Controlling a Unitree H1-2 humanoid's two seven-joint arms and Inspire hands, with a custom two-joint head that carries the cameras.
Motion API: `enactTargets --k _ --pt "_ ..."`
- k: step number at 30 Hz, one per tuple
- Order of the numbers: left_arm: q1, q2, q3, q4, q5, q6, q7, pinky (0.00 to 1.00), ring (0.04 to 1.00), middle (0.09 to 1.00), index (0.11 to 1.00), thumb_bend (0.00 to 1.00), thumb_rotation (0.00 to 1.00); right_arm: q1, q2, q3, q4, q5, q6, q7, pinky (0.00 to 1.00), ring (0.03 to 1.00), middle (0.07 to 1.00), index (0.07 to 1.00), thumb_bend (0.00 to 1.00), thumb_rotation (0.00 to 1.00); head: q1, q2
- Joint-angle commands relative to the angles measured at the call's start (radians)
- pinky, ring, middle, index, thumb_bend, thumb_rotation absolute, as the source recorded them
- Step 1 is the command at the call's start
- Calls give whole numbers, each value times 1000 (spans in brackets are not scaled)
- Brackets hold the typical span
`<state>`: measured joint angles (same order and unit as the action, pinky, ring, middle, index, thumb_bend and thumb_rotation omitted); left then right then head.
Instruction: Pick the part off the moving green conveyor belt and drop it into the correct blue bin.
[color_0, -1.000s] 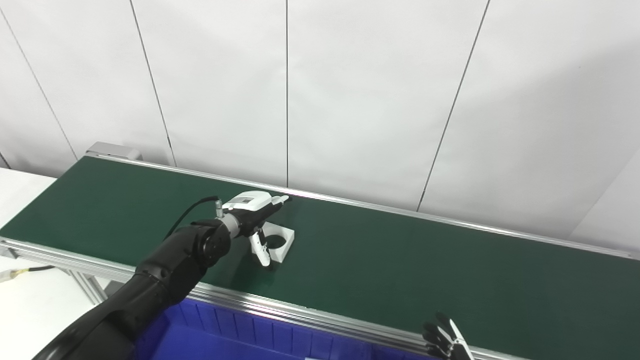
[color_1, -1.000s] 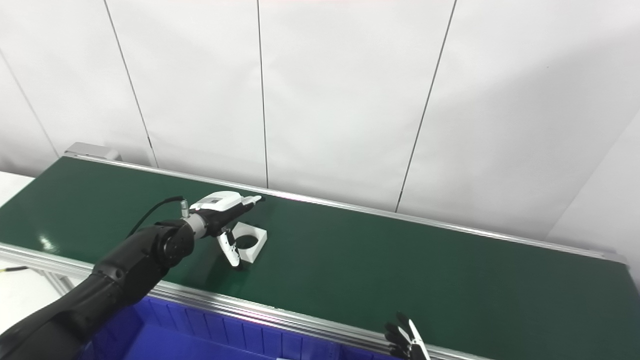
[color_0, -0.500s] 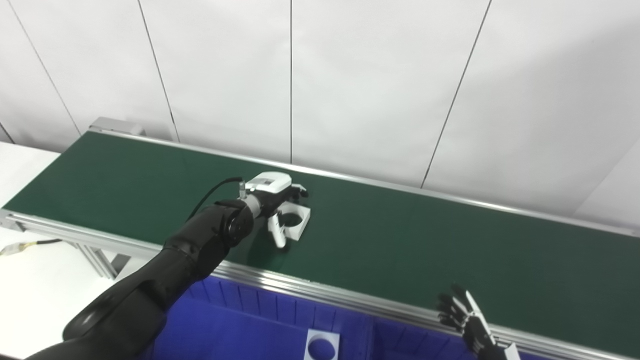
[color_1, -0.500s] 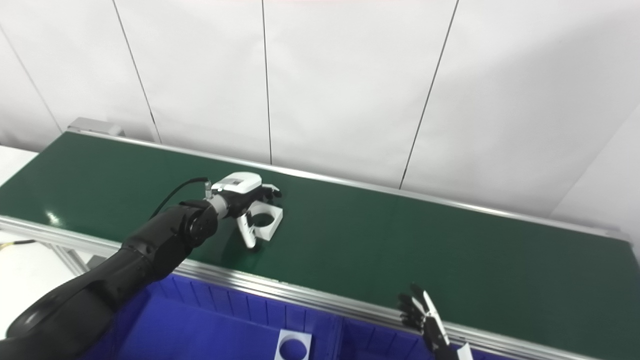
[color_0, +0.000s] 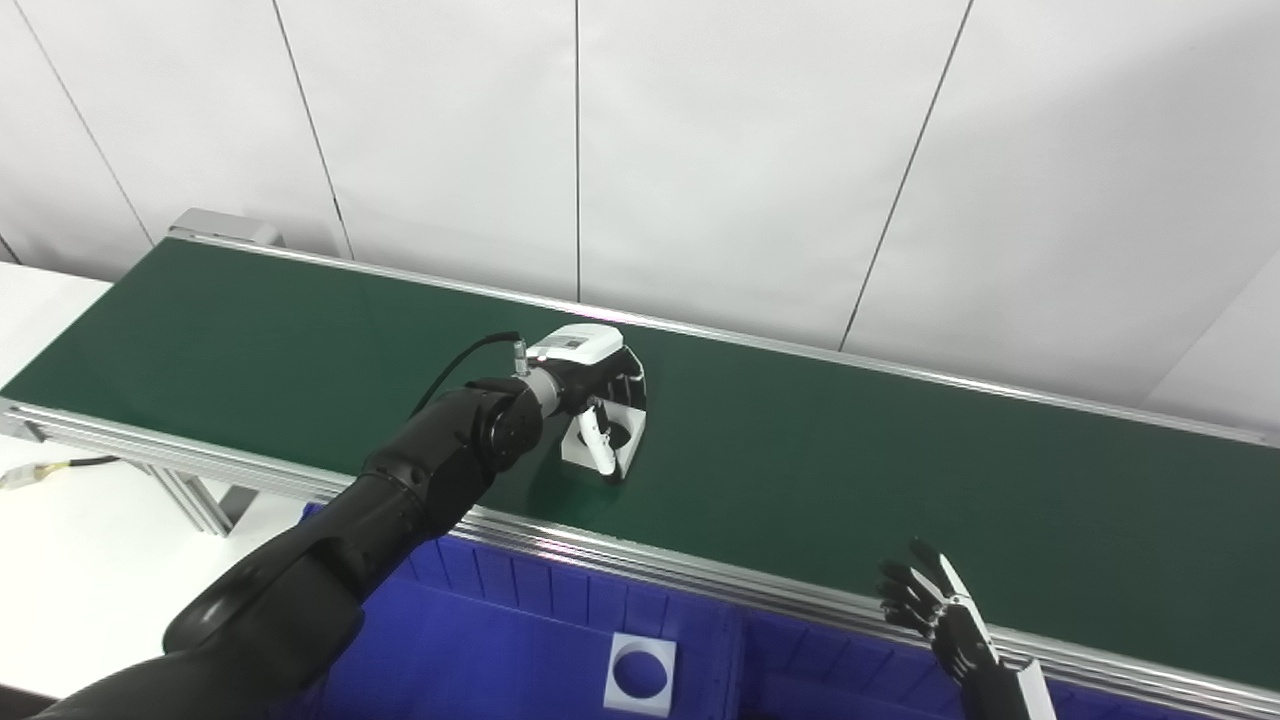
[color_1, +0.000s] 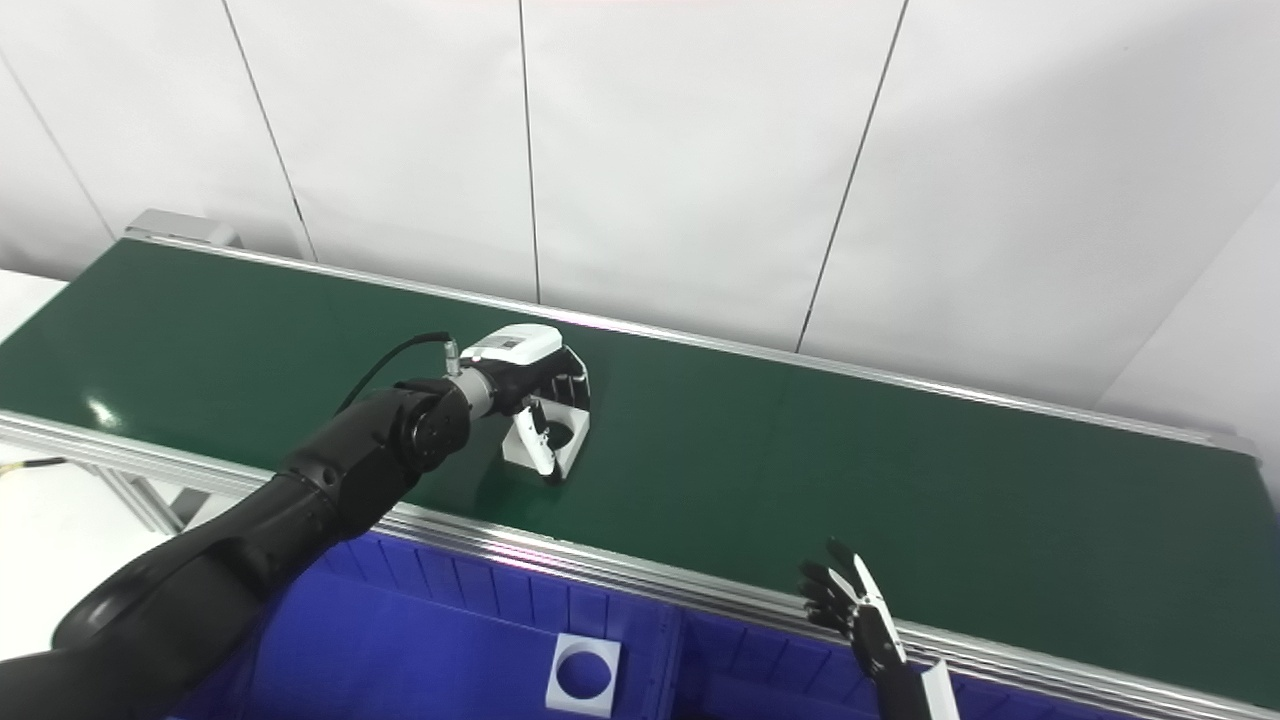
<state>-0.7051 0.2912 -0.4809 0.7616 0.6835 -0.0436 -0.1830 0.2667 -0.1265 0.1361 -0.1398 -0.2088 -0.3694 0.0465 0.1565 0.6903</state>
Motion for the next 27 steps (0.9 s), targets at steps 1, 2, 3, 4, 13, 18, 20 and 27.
enactTargets --k 1,2,3,4,13,18,20,27 --pt "-21 9 24 -34 -29 5 -1 411 481 509 477 516 0 -12 9 -5 -25 -5 1 -7 739 809 845 943 818 252 -9 -1" --pt "-18 9 35 -44 -39 7 1 405 474 505 479 517 0 -14 10 -5 -24 -7 2 -7 736 808 845 941 820 254 -9 -1" --pt "-11 9 53 -65 -55 4 13 403 472 504 479 517 0 -16 14 -4 -23 -8 8 -6 735 808 845 940 821 255 -28 -2" --pt "-4 10 69 -89 -69 4 19 403 476 505 479 517 0 -18 18 -2 -23 -9 11 -6 731 807 844 939 827 256 -39 -3" --pt "113 -12 202 -340 -156 -116 153 338 403 454 502 518 0 -23 45 11 -14 -26 29 -5 735 819 855 938 838 247 -154 -12" --pt "240 -31 250 -506 -215 -182 194 391 433 492 498 508 0 -12 63 15 -26 -40 52 -10 754 833 856 937 848 256 -265 6" --pt "289 -42 270 -576 -257 -177 180 391 429 497 504 501 0 -10 71 17 -34 -60 69 -12 759 837 858 939 849 261 -287 12" --pt "481 -80 291 -804 -356 -127 120 347 425 498 498 498 0 -16 85 17 -55 -109 122 -22 769 856 876 953 831 290 -335 41"
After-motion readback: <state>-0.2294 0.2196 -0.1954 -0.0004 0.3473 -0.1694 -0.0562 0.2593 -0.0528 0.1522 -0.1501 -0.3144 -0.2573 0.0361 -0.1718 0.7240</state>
